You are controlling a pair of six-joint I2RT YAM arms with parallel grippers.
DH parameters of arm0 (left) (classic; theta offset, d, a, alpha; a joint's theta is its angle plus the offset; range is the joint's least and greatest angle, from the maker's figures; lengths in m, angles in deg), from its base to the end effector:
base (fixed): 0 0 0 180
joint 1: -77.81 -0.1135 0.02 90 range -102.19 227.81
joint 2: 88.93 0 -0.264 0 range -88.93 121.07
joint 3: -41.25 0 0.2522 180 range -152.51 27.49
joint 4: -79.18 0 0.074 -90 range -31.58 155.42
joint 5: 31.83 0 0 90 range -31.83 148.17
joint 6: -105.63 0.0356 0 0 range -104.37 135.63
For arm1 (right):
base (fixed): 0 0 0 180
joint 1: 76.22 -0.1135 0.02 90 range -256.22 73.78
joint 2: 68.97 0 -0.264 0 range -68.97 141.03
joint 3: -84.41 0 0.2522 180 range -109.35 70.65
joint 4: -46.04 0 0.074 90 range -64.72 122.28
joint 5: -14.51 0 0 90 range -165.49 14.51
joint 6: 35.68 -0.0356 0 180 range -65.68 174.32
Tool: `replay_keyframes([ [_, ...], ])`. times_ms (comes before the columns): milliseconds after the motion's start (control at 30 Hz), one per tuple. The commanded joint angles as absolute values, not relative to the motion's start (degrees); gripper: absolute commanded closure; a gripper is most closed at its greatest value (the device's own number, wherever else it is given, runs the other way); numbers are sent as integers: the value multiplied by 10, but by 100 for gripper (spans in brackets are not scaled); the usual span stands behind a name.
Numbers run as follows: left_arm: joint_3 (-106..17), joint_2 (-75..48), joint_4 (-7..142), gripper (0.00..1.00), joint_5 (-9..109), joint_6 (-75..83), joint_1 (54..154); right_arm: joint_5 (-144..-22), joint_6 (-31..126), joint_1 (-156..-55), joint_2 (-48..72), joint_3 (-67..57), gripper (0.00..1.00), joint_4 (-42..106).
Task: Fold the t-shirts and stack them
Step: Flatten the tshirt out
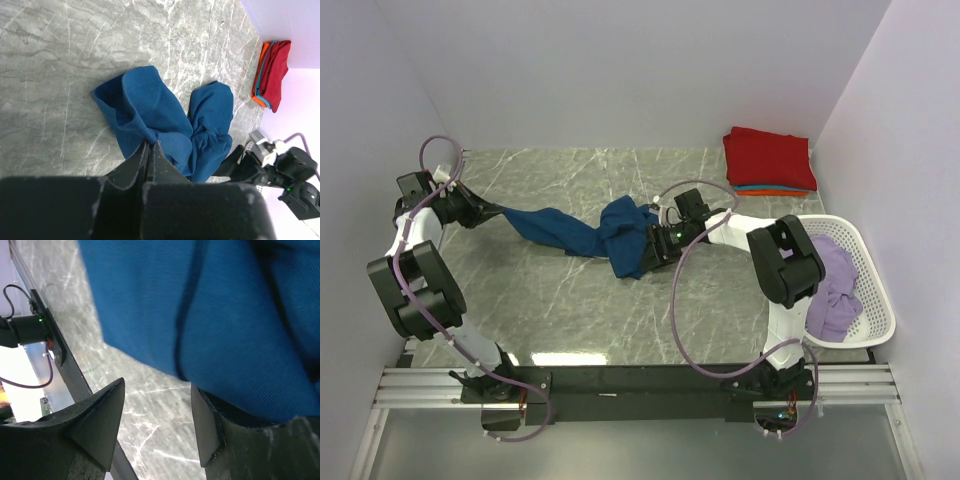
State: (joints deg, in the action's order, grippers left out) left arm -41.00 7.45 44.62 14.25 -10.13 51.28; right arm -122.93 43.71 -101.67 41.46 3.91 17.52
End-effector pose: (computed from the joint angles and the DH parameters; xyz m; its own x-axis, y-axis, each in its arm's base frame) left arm 0.3328 0.1386 0.2395 -0.6435 -0.6711 -0.3681 -0.2129 0.6188 -0.7562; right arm 0.3337 0.1878 0.1515 -0.8739 -0.2780 -0.3987 -0.4861 0.5049 0.7133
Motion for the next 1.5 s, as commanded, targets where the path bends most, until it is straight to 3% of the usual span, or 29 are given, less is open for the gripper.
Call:
replay_keyframes([
  [0, -426, 68, 468, 99, 134, -102, 513, -1228, 429, -1014, 433, 22, 37, 195],
  [267, -428, 72, 470, 99, 133, -103, 512, -1230, 425, -1014, 441, 27, 37, 212],
  [833, -422, 77, 476, 99, 128, -102, 512, -1238, 443, -1016, 370, 22, 48, 178],
  [1067, -427, 78, 472, 99, 126, -101, 513, -1221, 453, -1016, 406, -4, 50, 164],
  [1133, -426, 79, 471, 99, 128, -100, 512, -1213, 455, -1017, 422, -12, 54, 158],
  [1233, -427, 84, 464, 99, 128, -96, 513, -1205, 459, -1017, 427, -16, 70, 158],
  [1333, -440, 85, 450, 99, 122, -83, 513, -1189, 480, -1015, 408, -26, 96, 133],
  [1467, -474, 83, 415, 99, 114, -42, 513, -1162, 519, -1010, 355, -33, 100, 96],
])
